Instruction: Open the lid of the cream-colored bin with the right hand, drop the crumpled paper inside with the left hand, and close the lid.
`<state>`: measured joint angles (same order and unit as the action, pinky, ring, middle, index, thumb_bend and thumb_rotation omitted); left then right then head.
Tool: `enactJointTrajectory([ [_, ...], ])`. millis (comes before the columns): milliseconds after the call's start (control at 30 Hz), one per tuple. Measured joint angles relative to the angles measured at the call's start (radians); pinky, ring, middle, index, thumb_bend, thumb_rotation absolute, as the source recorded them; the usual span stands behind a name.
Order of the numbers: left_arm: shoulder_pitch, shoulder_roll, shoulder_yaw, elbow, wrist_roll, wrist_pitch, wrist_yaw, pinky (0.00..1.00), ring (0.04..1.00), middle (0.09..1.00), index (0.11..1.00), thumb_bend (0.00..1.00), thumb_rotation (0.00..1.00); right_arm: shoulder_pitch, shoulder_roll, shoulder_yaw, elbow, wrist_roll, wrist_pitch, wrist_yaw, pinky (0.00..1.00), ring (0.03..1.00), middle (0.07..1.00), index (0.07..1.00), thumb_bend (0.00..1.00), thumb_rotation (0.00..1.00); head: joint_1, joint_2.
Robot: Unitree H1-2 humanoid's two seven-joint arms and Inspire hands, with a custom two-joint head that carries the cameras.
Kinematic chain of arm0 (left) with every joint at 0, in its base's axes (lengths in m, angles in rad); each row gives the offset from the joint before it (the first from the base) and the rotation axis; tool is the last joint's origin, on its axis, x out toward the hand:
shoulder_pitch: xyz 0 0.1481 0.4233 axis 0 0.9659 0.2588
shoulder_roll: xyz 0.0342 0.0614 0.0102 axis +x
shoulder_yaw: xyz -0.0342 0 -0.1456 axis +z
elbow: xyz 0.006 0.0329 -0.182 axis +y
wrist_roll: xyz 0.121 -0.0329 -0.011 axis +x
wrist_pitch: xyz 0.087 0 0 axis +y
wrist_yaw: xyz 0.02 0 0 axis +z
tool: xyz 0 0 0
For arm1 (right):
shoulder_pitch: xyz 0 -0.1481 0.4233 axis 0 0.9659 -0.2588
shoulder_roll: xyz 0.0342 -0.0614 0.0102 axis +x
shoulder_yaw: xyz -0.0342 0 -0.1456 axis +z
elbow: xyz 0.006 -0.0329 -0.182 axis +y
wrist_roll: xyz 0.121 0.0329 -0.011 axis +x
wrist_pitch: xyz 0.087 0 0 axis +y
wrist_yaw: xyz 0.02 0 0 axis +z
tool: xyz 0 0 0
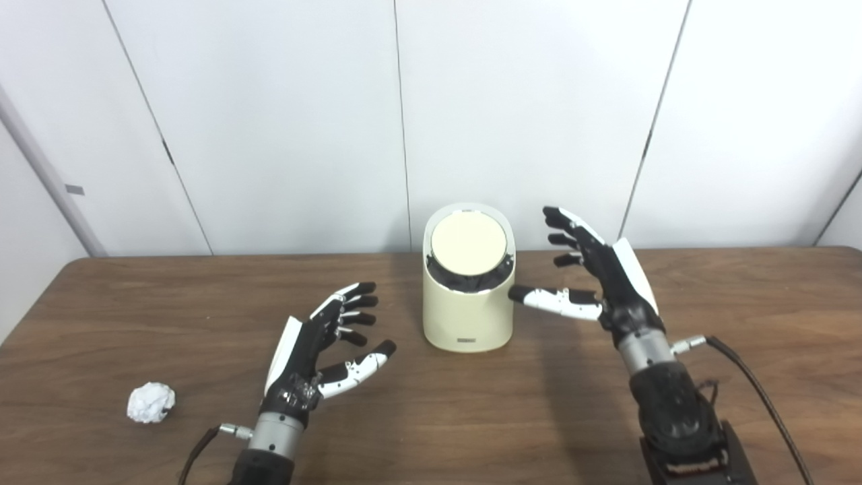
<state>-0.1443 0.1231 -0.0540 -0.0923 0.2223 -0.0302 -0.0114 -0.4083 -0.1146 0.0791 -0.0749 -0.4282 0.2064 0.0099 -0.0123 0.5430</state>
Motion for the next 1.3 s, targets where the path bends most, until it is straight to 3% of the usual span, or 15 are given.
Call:
enactJointTrajectory([
  [233, 0.0, -0.001, 0.0, 0.0, -0.011, 0.0, -0.001, 0.6, 0.721, 0.794, 0.839, 0.57, 0.13, -0.074, -0.026, 0.025, 0.035, -0.026, 0.054, 0.023, 0.67, 0.836, 0.899, 0.948, 0.81, 0.44, 0.002, -0.002],
  [367, 0.0, -0.001, -0.002, 0.001, -0.017, 0.0, 0.0, 0.6, 0.715, 0.79, 0.836, 0.57, 0.14, -0.112, -0.03, 0.029, 0.059, -0.028, 0.069, 0.024, 0.64, 0.833, 0.893, 0.949, 0.84, 0.44, 0.002, -0.003],
  [600, 0.0, -0.002, -0.004, 0.001, -0.017, -0.001, 0.0, 0.6, 0.71, 0.79, 0.833, 0.58, 0.14, -0.156, -0.03, 0.05, 0.09, -0.041, 0.118, 0.029, 0.7, 0.88, 0.936, 0.948, 0.86, 0.45, 0.0, -0.002],
  [833, 0.0, -0.002, -0.012, 0.002, -0.016, -0.005, 0.0, 0.6, 0.698, 0.788, 0.833, 0.58, 0.18, -0.207, -0.03, 0.076, 0.12, -0.072, 0.139, 0.028, 0.66, 0.857, 0.908, 0.936, 0.84, 0.47, 0.006, 0.002],
  [1167, 0.0, -0.005, -0.015, 0.002, -0.016, -0.017, 0.001, 0.6, 0.709, 0.796, 0.841, 0.57, 0.16, -0.221, -0.029, 0.107, 0.155, -0.107, 0.185, 0.028, 0.74, 0.881, 0.913, 0.945, 0.84, 0.47, 0.003, 0.003],
  [1300, 0.0, -0.01, -0.019, 0.003, -0.016, -0.025, 0.001, 0.6, 0.712, 0.8, 0.845, 0.57, 0.17, -0.222, -0.02, 0.116, 0.17, -0.107, 0.186, 0.027, 0.7, 0.876, 0.912, 0.942, 0.84, 0.44, 0.005, 0.005],
])
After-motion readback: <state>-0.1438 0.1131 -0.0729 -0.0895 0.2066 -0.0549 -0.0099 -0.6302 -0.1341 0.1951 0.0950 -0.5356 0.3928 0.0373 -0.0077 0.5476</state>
